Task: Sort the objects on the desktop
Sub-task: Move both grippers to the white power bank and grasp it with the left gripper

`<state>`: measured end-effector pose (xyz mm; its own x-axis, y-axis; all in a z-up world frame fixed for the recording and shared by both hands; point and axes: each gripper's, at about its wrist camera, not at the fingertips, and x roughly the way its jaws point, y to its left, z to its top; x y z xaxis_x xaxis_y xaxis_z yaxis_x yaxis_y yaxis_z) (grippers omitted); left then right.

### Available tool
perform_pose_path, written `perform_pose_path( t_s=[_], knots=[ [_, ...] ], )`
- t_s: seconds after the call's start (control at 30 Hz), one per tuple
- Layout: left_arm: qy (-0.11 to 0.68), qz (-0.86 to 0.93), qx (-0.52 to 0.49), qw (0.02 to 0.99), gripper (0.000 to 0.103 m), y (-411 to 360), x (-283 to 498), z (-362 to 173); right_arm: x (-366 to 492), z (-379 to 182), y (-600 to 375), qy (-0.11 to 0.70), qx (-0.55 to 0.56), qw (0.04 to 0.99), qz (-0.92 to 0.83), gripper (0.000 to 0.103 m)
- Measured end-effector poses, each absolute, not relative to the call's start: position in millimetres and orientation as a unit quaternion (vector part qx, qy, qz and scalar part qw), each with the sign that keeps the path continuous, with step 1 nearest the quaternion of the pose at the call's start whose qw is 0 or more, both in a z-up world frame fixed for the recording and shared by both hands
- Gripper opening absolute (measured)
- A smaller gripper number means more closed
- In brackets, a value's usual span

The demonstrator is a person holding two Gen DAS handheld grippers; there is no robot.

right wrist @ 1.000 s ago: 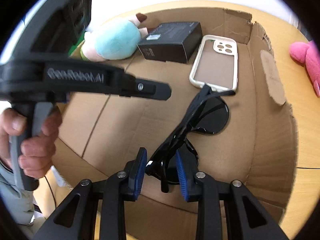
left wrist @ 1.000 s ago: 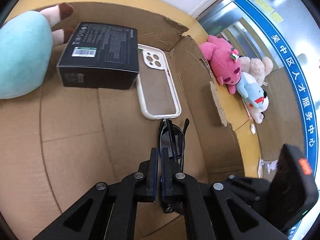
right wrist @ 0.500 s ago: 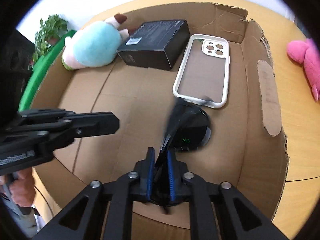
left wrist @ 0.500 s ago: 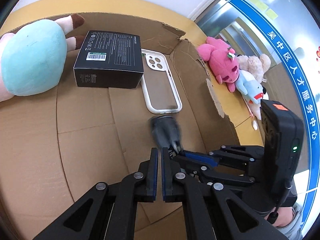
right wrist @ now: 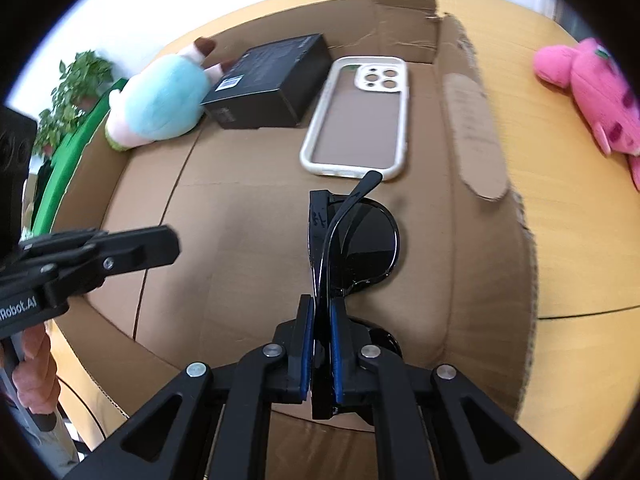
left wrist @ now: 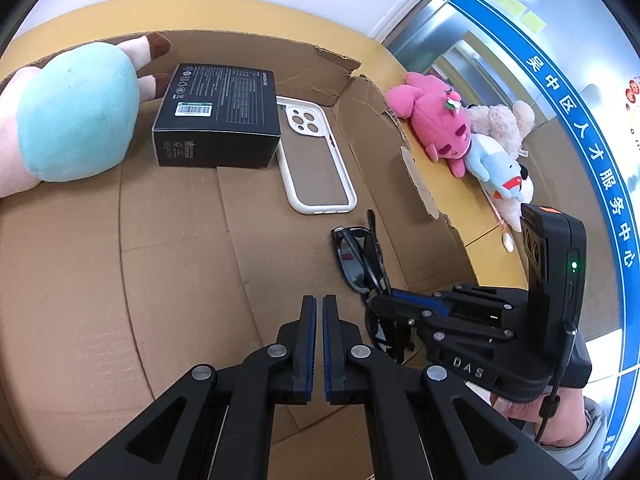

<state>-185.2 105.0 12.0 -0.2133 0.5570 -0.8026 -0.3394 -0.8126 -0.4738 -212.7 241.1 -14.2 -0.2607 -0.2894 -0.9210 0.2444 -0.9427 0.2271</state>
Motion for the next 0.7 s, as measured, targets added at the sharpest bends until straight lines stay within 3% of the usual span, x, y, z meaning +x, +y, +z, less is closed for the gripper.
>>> perform_pose_path(
  t_s=[0.17,0.2,0.23,0.27,0.3,0.33,0.37,0.4,0.5,0.57,0.7],
  knots=[
    [-0.082,0.806,-0.521,0.27,0.001,93,-171,31,-209,-9,246,-0.018,0.579,0.156,-0.8,0.009],
    [-0.079,0.813,-0.511,0.266,0.002,90,-167,37,-208,-6,246,-0.019,0.576,0.154,-0.803,0.011],
    [-0.077,0.823,-0.499,0.261,0.006,86,-162,43,-207,-3,246,-0.02,0.571,0.154,-0.806,0.02],
    [-0.073,0.835,-0.484,0.252,0.014,80,-156,50,-203,5,244,-0.018,0.559,0.159,-0.814,0.035],
    [-0.068,0.846,-0.47,0.242,0.021,76,-149,57,-199,11,244,-0.01,0.55,0.159,-0.82,0.043],
    [-0.063,0.858,-0.454,0.231,0.038,70,-142,65,-193,22,242,0.01,0.533,0.152,-0.832,0.052],
    [-0.061,0.874,-0.432,0.215,0.061,62,-133,75,-186,30,241,0.023,0.517,0.152,-0.842,0.055],
    [-0.06,0.887,-0.413,0.2,0.076,54,-125,82,-179,39,241,0.032,0.501,0.155,-0.851,0.056],
    [-0.053,0.926,-0.34,0.157,0.084,29,-95,106,-155,68,241,0.045,0.448,0.151,-0.88,0.064],
    [-0.041,0.942,-0.304,0.135,0.093,14,-74,118,-137,84,240,0.05,0.412,0.15,-0.897,0.076],
    [-0.002,0.965,-0.243,0.098,0.103,-5,-32,132,-110,96,227,0.07,0.368,0.174,-0.911,0.076]
  ],
)
